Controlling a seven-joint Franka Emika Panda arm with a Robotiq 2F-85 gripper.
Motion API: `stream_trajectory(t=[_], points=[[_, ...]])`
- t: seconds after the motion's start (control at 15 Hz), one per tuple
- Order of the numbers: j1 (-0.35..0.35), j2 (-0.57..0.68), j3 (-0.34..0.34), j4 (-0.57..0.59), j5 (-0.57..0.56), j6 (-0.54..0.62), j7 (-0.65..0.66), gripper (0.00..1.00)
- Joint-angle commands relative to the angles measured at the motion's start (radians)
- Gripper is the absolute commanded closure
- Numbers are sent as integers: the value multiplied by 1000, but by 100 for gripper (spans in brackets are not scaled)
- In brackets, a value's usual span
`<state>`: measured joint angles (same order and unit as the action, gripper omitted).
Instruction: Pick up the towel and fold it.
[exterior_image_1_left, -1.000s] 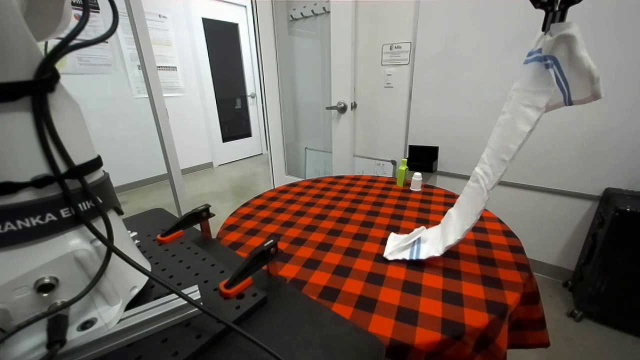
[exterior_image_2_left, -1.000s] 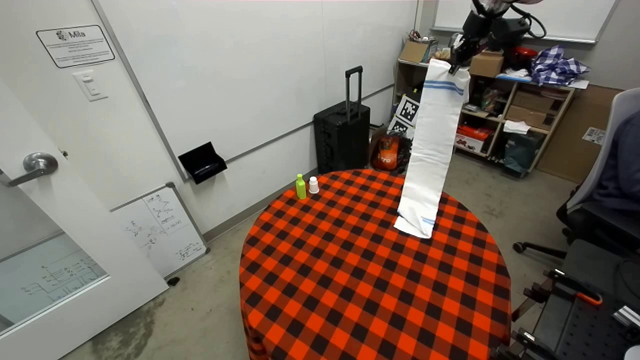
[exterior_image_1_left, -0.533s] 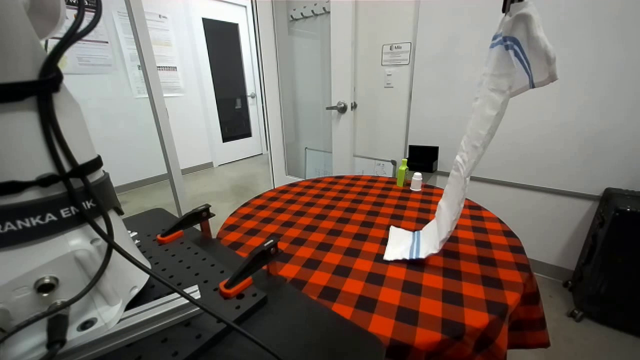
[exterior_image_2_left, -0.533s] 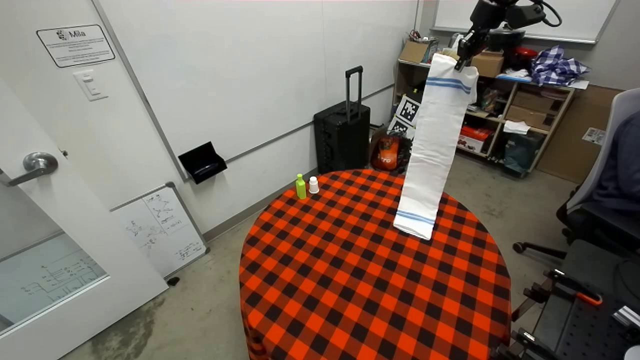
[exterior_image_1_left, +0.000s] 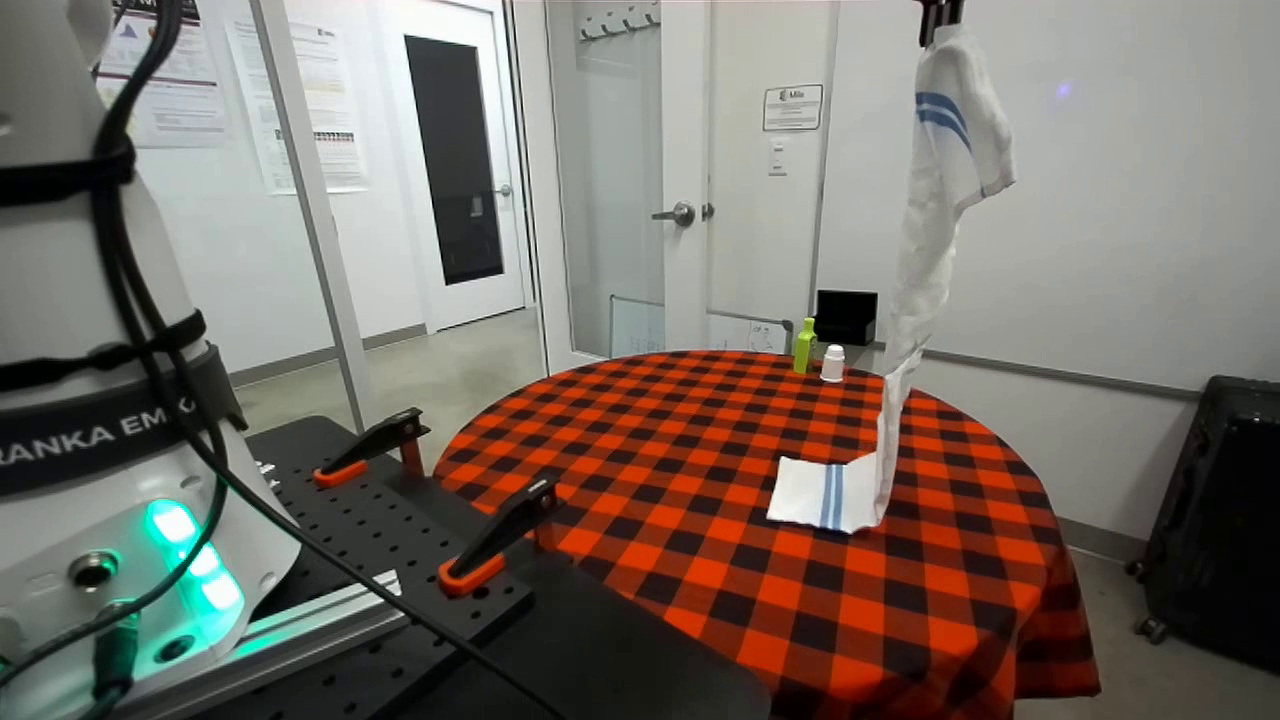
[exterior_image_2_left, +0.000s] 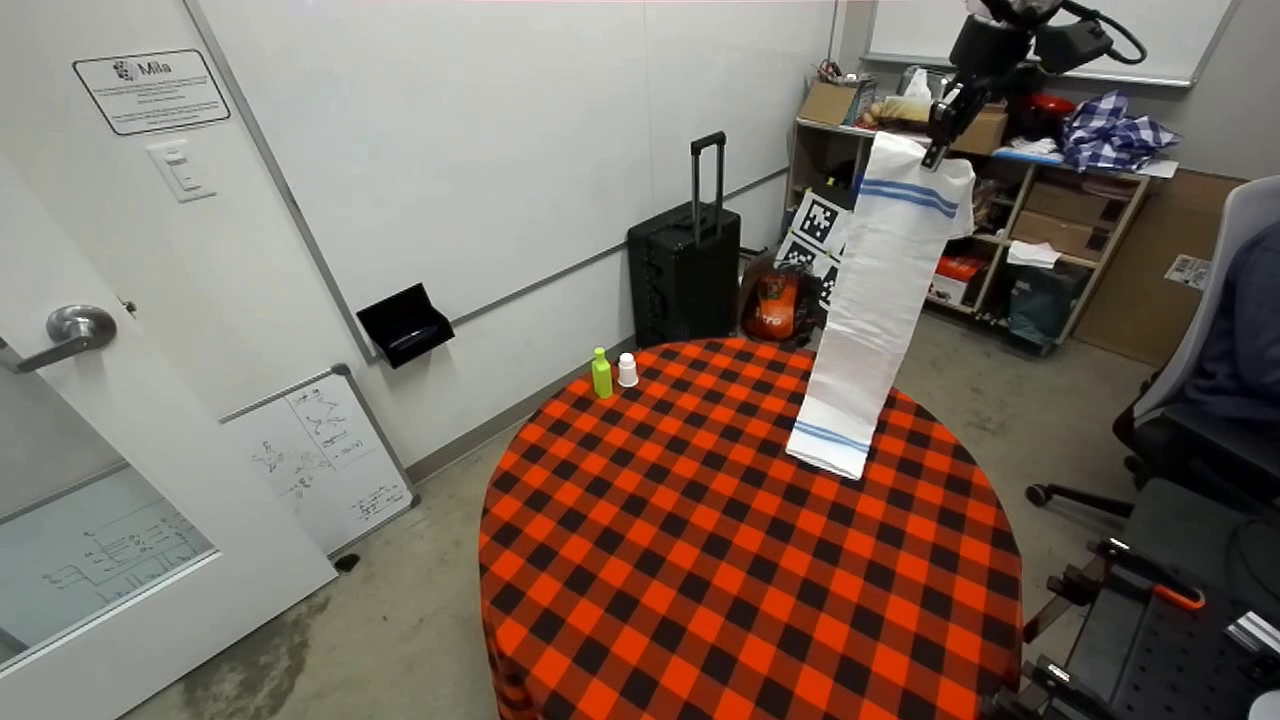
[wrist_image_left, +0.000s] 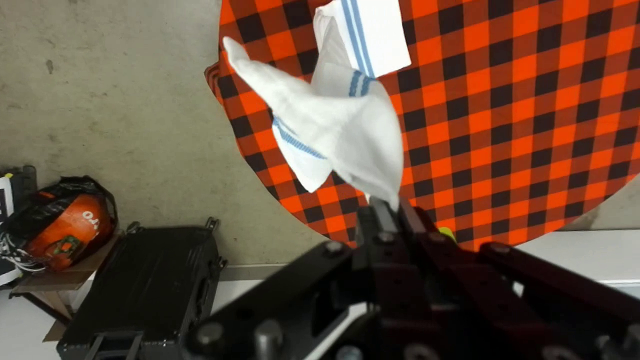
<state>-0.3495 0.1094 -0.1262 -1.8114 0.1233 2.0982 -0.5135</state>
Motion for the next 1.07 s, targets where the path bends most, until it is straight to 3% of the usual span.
stream_trajectory(t=[0.0,0.4,1.0], points=[[42,49,-16,6,13,-15,-65,99],[81,204,25,28,-3,-38,-183,99],[58,450,56,170,-24,-82,-226,99]])
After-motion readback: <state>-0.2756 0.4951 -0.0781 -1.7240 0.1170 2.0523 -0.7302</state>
